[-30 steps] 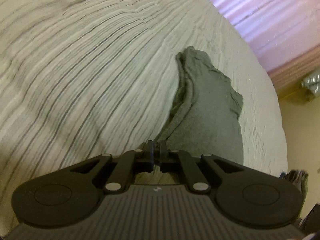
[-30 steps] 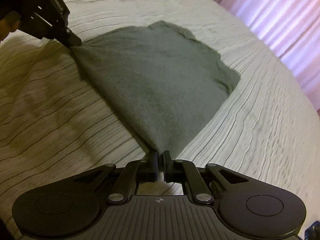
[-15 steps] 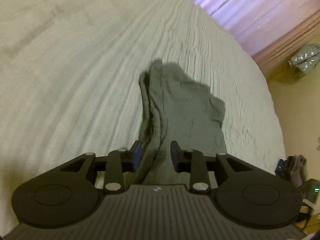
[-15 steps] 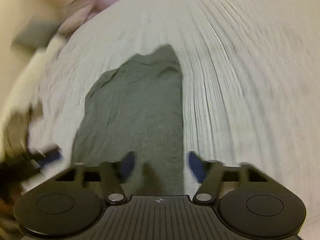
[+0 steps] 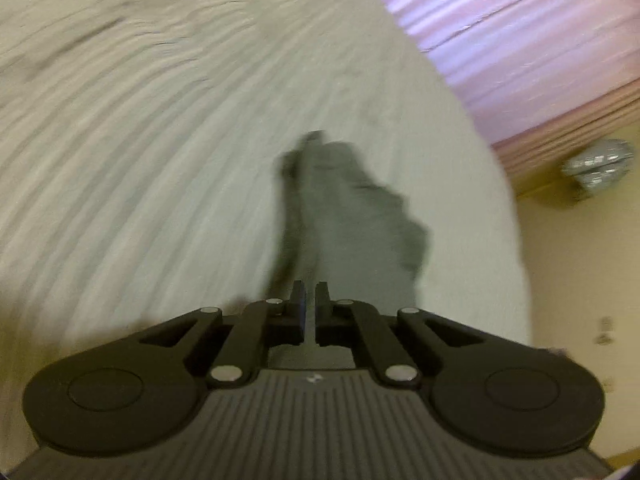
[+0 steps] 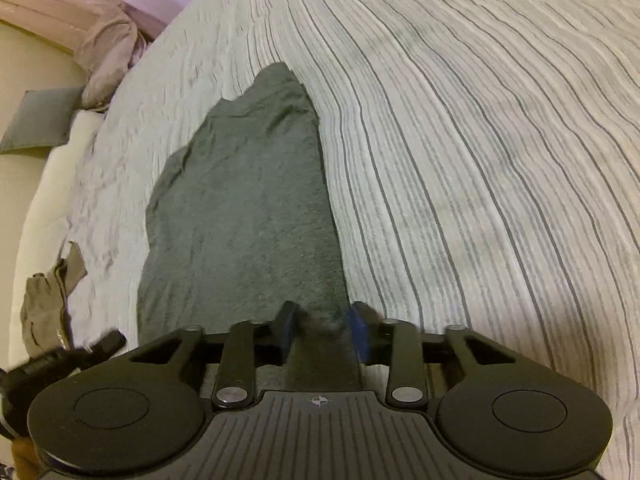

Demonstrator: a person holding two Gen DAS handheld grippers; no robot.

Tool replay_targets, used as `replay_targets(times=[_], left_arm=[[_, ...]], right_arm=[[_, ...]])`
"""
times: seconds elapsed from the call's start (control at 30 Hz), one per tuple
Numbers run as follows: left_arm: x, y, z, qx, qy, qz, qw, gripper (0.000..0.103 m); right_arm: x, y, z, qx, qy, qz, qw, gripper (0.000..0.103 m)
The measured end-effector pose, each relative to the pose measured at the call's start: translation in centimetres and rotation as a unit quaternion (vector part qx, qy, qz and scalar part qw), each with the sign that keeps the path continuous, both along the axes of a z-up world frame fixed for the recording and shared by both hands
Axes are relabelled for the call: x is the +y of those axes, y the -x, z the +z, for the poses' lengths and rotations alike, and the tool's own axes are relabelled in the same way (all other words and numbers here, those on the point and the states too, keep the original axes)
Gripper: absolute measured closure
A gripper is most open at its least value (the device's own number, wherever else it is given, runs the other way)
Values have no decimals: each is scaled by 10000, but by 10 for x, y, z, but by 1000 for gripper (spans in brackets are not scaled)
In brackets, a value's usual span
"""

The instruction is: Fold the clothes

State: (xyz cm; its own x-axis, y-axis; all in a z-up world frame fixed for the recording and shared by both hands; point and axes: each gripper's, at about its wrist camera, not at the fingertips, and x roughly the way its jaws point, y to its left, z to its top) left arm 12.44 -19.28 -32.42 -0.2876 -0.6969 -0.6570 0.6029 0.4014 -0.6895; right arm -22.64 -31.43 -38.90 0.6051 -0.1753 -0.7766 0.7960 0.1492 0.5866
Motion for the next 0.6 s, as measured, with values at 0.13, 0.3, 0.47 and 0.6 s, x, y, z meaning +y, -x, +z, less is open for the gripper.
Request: replay_targets(times=[0.13,0.3,0.47,0.6], left_arm=[[-28,-4,-12,105,-207,-131,9996,93],[-46,-14,-37,416,-489,-14,9979,94],[-52,-23,-41,766,-404,-174,9961,103],[-59,-38,-30,431,-364,-584,9967,103]], right_arm=[[1,3,-1,-35,-43,-72,10000,64],[-4,1,-4,-61,-57,-60,9999,64],[-8,1,-9,-77,-106,-46,9999,65],[-10,-4,-12,79,-66,134,9999,65]])
